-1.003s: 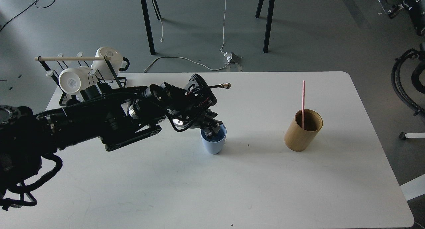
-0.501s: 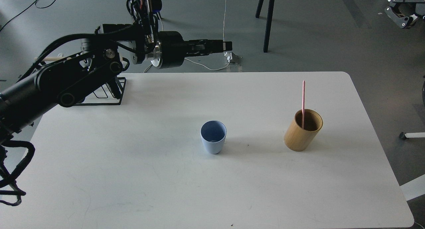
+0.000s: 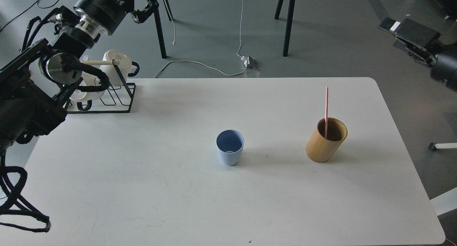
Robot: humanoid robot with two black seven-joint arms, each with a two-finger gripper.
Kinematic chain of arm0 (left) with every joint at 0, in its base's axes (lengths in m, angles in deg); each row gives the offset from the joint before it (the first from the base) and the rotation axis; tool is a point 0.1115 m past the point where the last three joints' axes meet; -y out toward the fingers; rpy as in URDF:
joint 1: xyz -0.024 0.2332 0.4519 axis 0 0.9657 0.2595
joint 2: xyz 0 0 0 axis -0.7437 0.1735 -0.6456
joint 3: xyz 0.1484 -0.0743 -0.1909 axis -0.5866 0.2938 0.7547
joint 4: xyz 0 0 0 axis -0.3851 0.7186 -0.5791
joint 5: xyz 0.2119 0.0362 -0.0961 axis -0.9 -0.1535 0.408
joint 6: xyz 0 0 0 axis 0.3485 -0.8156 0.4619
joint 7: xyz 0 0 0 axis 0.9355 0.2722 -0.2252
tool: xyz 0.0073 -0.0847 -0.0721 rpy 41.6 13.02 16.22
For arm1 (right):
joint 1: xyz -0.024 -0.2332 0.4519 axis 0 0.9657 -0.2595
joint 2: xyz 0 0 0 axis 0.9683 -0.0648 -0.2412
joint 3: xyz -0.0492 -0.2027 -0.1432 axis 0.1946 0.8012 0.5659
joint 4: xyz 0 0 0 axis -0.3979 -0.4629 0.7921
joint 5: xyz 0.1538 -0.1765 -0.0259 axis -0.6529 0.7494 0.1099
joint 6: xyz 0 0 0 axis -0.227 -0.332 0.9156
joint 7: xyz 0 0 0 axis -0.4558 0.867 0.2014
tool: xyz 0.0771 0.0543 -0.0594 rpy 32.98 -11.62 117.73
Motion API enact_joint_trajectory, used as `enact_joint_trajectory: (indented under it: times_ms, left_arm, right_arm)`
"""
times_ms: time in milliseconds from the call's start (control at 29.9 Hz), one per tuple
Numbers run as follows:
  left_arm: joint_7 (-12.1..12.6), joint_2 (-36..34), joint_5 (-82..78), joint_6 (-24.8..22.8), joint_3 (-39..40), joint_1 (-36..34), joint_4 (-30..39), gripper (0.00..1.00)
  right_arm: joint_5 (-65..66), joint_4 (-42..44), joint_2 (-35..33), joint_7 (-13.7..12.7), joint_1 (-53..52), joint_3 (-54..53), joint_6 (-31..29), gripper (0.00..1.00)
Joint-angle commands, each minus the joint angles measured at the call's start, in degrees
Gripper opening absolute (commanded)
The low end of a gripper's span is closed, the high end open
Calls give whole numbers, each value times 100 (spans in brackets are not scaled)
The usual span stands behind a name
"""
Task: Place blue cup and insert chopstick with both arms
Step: 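Open the left gripper and lift it back toward the dish rack, then reach the right gripper to the straw in the tan cup and grasp it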
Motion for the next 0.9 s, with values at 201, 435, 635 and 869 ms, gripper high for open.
enact_joint_trajectory:
  times_ms: [201, 435, 635, 869]
  left_arm:
    - [-6, 158, 392, -1, 410, 436, -377, 99]
    - [-6, 158, 392, -1, 410, 471, -377, 99]
    - [-59, 202, 383, -1, 419, 471, -377, 99]
    - [-68, 325, 374, -1, 419, 454, -386, 99]
  right_arm:
    - [2299, 395, 709, -21, -7, 1007, 295, 89]
    - [3011, 1529, 1632, -4, -87, 1403, 295, 71]
    - [3100, 1942, 2124, 5, -87, 1614, 295, 54]
    - [3117, 2066, 2327, 5, -113, 1772, 295, 47]
